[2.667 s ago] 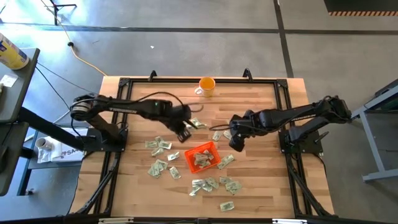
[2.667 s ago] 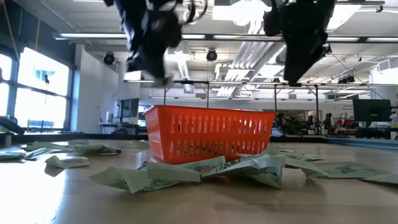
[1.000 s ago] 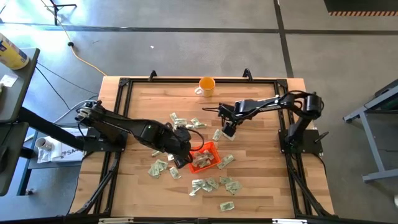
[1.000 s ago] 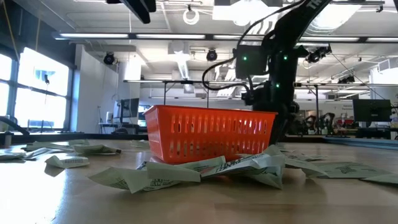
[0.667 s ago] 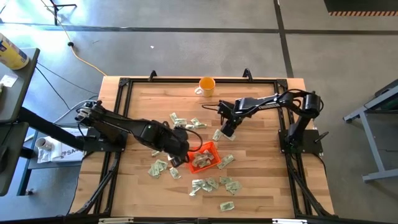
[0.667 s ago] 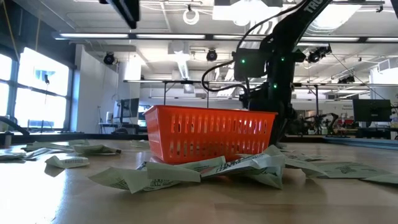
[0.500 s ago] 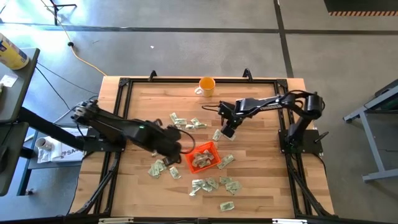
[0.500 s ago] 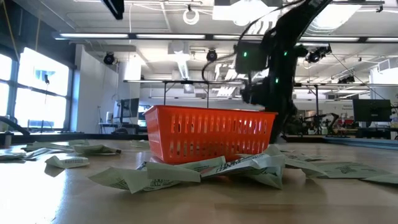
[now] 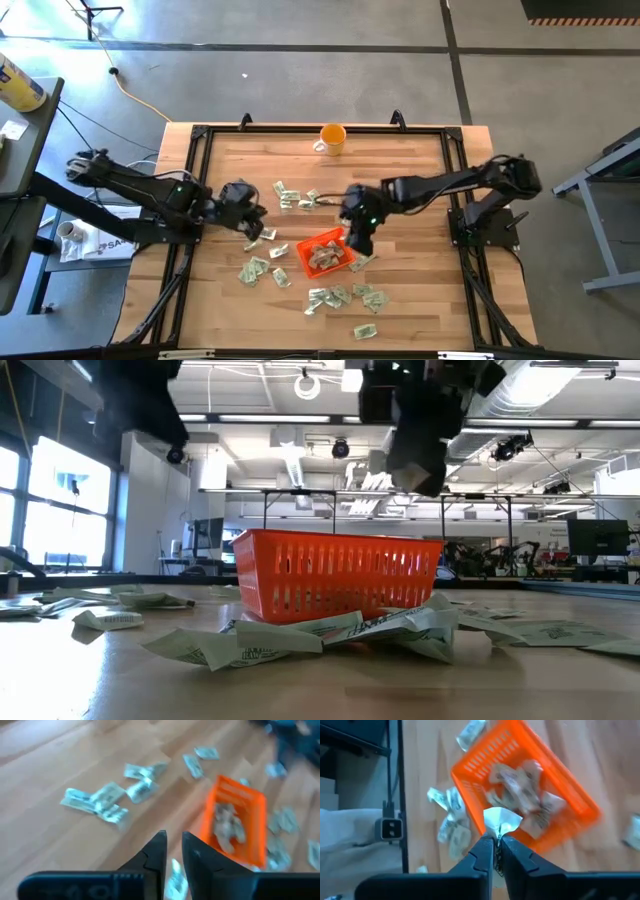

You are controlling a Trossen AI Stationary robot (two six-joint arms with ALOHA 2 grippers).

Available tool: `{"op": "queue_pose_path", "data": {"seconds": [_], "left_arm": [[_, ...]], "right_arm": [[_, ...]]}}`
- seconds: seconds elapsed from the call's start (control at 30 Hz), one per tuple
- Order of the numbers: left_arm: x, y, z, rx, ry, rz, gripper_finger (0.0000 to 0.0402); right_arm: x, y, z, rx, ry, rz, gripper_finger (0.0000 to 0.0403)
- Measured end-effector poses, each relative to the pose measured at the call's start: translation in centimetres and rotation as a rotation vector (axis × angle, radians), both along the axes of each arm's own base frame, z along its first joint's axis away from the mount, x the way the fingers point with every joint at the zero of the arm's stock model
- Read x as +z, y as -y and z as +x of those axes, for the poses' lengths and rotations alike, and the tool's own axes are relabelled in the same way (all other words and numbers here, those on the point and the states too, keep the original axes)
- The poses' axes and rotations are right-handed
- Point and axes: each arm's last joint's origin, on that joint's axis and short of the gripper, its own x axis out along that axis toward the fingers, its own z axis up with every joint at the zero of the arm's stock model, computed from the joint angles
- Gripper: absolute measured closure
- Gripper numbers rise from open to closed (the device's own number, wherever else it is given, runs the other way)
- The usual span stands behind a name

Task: Pick and place Stevia / Truvia into bins
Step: Put the stevia packet into the bin

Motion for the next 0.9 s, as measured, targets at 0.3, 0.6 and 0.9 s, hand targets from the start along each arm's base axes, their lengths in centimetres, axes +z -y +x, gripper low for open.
{"op": "queue_pose_path", "data": {"seconds": [0.3,0.6,0.9], "left_arm": [[-3.5,-2.2,-0.8,0.05,-0.012,-0.184,0.031],[-4.3,-0.8,-1.9,-0.067,-0.169,-0.296,0.0262],[-5.4,0.5,-3.8,-0.045,-0.365,-0.286,0.0202]], "right_arm": [[-1.6,-1.7,3.1,-0.017,-0.01,-0.06,0.0315],[-0.4,-1.6,3.7,-0.04,0.025,-0.08,0.0158],[-0.2,-1.6,3.2,-0.06,-0.049,-0.163,0.0112]]}}
